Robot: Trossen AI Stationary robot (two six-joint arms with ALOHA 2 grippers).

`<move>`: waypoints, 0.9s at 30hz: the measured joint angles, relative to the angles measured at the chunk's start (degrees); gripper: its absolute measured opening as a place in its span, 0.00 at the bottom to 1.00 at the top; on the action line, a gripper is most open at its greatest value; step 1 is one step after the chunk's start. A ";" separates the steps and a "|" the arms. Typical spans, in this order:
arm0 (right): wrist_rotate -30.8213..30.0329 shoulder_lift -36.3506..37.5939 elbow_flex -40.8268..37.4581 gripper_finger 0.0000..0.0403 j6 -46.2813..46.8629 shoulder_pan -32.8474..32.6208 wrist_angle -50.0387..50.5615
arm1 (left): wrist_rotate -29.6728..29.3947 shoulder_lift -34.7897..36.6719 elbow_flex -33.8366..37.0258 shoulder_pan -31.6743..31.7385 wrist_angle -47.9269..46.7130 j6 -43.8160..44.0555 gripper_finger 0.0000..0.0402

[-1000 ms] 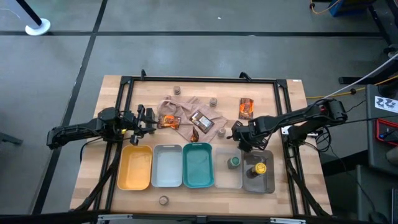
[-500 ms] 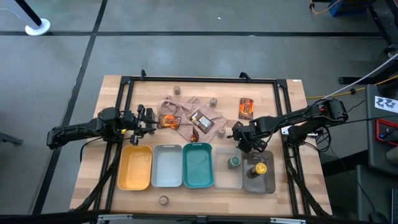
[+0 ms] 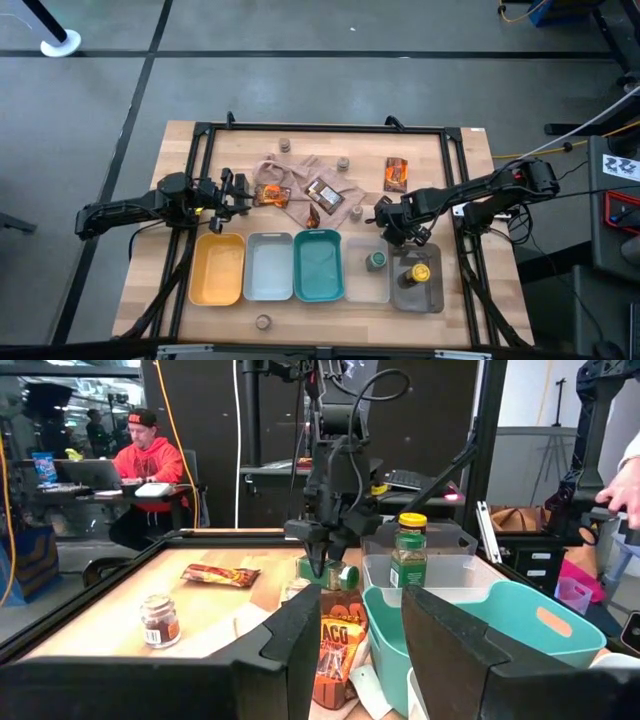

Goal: Sort spices by type
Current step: Put the green seasoning bottle into the transparent bin

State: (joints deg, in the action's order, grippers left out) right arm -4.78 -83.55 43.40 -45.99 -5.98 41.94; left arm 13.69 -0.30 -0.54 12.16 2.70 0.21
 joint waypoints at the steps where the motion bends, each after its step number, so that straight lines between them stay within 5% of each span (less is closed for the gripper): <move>1: -0.12 0.00 0.02 0.51 -0.01 0.00 -0.01 | -0.01 0.00 0.00 0.00 0.00 0.02 0.33; 15: -6.14 -0.17 6.87 0.51 3.75 0.00 3.92 | -0.33 -0.01 0.02 0.00 0.90 0.01 0.33; 27: -9.81 -0.09 18.10 0.51 17.19 0.00 11.80 | -9.23 0.00 0.02 -0.18 11.44 1.79 0.33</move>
State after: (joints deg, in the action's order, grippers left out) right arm -14.59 -83.64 61.50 -28.80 -5.98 53.75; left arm 4.46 -0.30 -0.51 11.98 14.14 2.00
